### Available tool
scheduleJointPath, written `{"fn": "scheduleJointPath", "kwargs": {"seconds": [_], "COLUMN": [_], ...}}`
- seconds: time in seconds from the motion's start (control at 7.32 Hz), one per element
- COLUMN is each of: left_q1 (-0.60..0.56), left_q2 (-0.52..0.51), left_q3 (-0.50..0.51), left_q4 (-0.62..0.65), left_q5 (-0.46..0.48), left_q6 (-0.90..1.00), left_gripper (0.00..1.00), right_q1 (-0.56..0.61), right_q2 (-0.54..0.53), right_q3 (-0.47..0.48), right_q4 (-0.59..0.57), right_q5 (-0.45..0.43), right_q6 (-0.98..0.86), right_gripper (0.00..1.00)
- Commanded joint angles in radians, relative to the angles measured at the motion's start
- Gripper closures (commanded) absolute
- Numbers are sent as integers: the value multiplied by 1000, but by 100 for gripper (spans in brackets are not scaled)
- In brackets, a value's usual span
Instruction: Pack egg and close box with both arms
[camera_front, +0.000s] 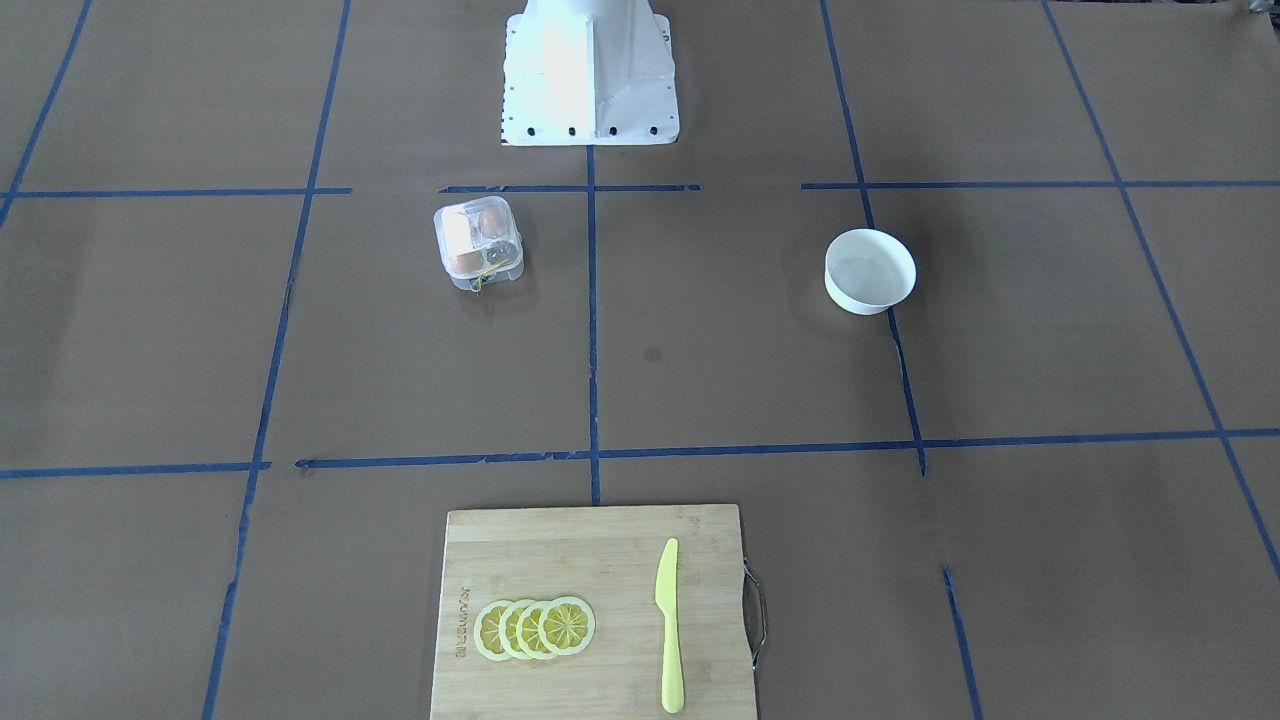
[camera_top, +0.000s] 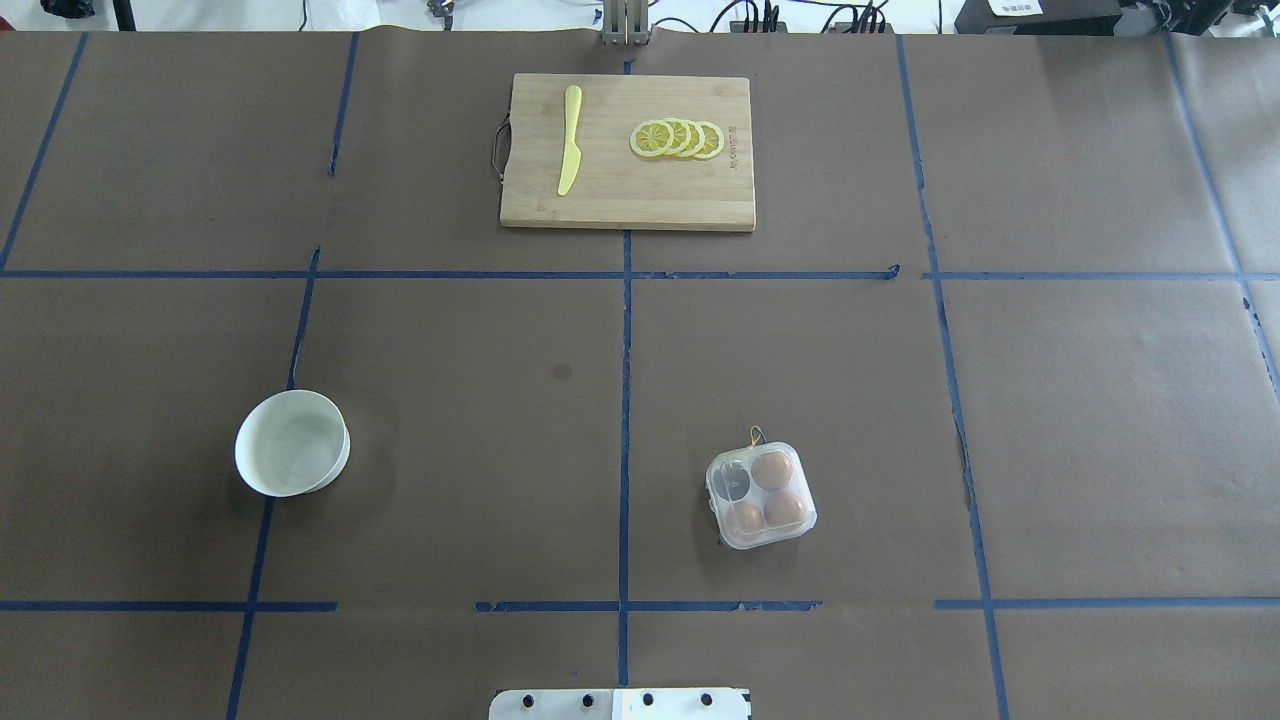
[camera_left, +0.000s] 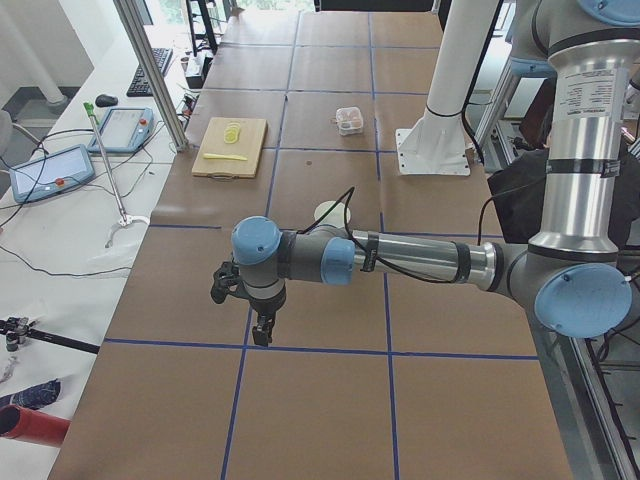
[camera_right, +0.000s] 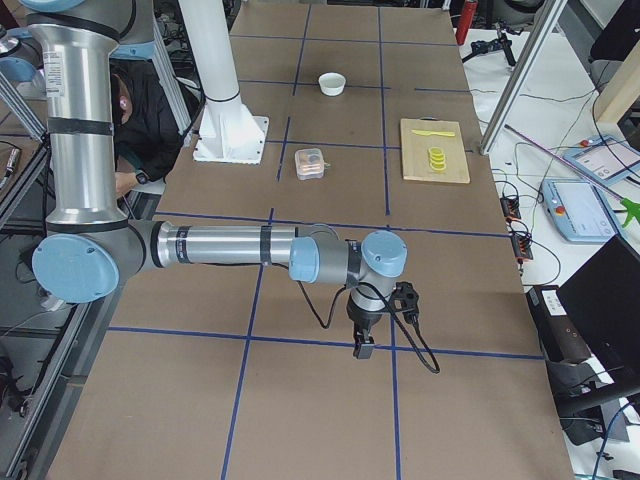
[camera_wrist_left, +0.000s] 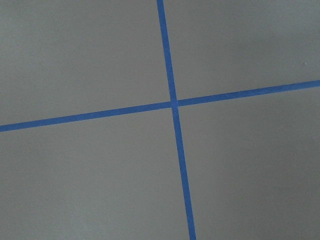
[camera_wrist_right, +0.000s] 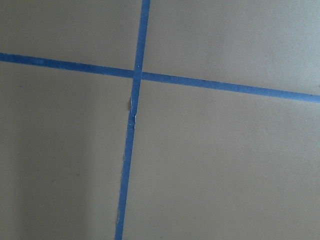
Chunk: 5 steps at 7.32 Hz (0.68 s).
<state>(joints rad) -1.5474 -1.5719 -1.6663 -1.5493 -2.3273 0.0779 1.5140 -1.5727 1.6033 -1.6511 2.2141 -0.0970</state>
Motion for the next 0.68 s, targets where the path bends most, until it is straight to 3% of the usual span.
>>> {"fn": "scheduleJointPath", "kwargs": {"seconds": [0.0, 0.55], "left_q1": [1, 1], "left_q2": [-2, -5], "left_q3": [-1, -7], "left_q4": [0, 0], "left_q5": [-1, -1], "left_q6": [0, -1], "left_gripper": [0, 0], "right_q1": [-2, -17], "right_q2": [0, 0], "right_q3": [-5, 3], "right_q4": [1, 4], "right_q5": [1, 4], "right_q6": [3, 0], "right_gripper": [0, 0]}}
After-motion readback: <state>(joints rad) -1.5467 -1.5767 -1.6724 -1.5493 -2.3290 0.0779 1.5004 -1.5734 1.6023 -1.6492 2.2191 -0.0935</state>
